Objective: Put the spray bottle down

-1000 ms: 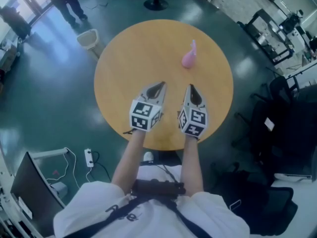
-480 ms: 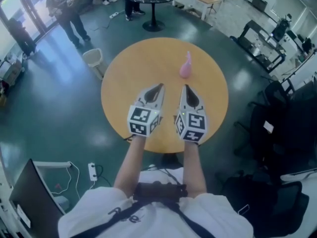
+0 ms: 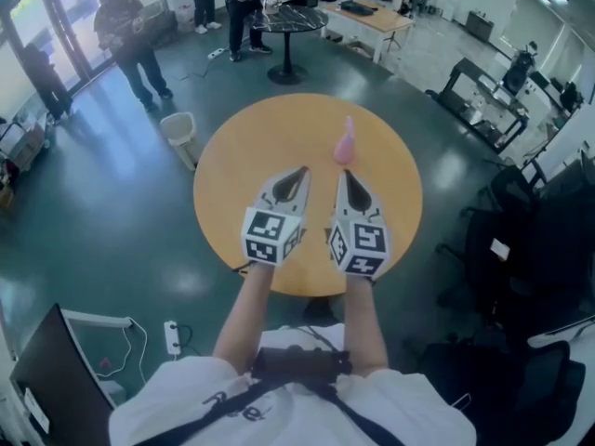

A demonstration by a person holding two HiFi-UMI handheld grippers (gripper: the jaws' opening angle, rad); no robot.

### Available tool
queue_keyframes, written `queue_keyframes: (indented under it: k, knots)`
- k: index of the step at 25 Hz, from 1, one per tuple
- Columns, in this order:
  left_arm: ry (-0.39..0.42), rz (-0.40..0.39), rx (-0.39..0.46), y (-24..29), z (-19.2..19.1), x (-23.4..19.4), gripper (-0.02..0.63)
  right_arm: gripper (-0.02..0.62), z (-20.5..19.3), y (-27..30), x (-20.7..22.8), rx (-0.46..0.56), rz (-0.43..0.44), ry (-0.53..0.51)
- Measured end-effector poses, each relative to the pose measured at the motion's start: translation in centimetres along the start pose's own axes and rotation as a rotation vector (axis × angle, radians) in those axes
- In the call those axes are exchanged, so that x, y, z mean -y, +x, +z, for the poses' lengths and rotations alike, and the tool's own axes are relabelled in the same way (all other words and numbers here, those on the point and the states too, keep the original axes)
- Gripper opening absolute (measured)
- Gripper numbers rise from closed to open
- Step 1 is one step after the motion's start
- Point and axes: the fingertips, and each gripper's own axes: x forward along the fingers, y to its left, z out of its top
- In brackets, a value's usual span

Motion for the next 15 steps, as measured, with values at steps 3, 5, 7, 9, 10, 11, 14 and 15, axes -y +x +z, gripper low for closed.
queue_keyframes:
  k: [3,5,7,9,10,11,14,15]
  knots:
    - [0.008,-0.003,0.011,-0.2,0.3,0.1,0.012,0.012,0.4,-0.2,-0.1,0.011,-0.001,-0.002]
    - [0.010,-0.003,0.018,-0.2,0.5,0.0,0.014,0.012,0.6,-0.2,-0.3,0.015,0.002,-0.010]
    - [0.007,-0.004,0.024,-0.2,0.7,0.0,0.014,0.012,0.6,-0.2,-0.5,0.014,0.005,-0.018]
    - [0.001,-0.007,0.023,-0.2,0.6,0.0,0.012,0.012,0.6,-0.2,-0.7,0.014,0.008,-0.024]
    - [0.001,-0.008,0.025,-0.3,0.7,-0.1,0.014,0.012,0.6,-0.3,-0.9,0.014,0.009,-0.026]
    - [0.001,-0.009,0.030,-0.3,0.9,-0.1,0.012,0.012,0.6,-0.3,-1.0,0.015,0.010,-0.026]
    - [-0.001,-0.006,0.036,-0.5,1.0,-0.3,0.012,0.012,0.5,-0.5,-1.3,0.014,0.010,-0.031]
    - [-0.004,-0.005,0.035,-0.6,1.0,-0.4,0.014,0.012,0.5,-0.5,-1.4,0.013,0.010,-0.032]
